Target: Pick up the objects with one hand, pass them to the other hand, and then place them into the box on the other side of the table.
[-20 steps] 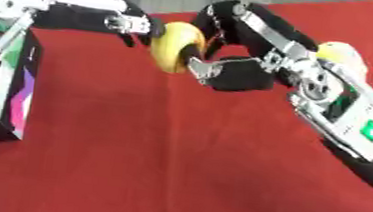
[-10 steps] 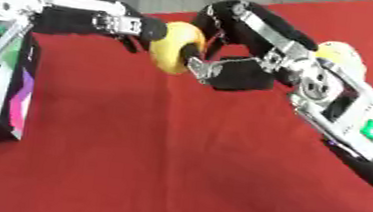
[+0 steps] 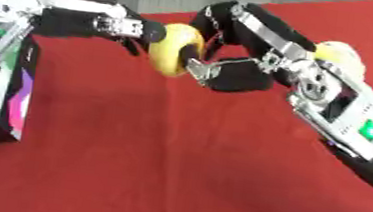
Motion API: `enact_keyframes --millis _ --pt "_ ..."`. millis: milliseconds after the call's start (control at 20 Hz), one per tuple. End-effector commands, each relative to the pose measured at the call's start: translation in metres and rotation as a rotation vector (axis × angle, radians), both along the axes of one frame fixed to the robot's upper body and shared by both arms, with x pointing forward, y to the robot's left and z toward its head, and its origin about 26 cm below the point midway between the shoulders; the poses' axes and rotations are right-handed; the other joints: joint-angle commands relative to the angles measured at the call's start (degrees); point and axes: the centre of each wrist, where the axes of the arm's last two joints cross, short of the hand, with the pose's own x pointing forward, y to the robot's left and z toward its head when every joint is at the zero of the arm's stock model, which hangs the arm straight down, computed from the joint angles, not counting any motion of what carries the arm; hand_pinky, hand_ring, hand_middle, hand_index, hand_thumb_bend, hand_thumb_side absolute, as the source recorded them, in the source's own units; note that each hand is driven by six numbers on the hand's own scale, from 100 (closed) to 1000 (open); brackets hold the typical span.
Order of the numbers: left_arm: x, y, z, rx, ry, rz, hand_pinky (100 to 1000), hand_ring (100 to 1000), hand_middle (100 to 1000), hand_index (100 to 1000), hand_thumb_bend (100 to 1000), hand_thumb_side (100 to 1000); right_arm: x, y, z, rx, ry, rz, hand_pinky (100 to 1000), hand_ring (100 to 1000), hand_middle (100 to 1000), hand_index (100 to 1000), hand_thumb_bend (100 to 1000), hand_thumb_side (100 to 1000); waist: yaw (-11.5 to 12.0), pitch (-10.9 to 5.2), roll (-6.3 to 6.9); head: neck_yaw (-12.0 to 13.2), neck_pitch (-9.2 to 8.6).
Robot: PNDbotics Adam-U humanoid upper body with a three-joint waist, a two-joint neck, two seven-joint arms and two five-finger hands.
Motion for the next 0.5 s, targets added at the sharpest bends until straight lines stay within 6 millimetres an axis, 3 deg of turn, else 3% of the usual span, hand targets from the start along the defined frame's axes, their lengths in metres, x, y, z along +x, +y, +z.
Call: enact_keyframes --millis 50,150,500 --pt "-0.0013 -0.0034 0.0098 0.021 -0.006 0.011 895 902 753 781 201 1000 -0.0026 -0.0017 0.0098 -0.004 -0.038 0.006 543 613 509 557 100 103 0.13 -0.41 0.04 -0.07 -0.86" --pt "-0.0007 -0.005 0.0099 0.031 -0.009 0.023 893 900 750 776 139 1000 -0.0025 -0.0018 0.0102 -0.001 -0.037 0.005 542 613 509 557 100 105 0.13 -0.45 0.05 -0.08 -0.85" --pt "0.0003 -0.0093 0.0107 0.051 -0.026 0.049 886 893 737 745 100 1000 -0.0023 -0.0026 0.0109 0.009 -0.033 0.0 541 613 509 557 100 107 0.14 -0.5 0.13 -0.14 -0.79"
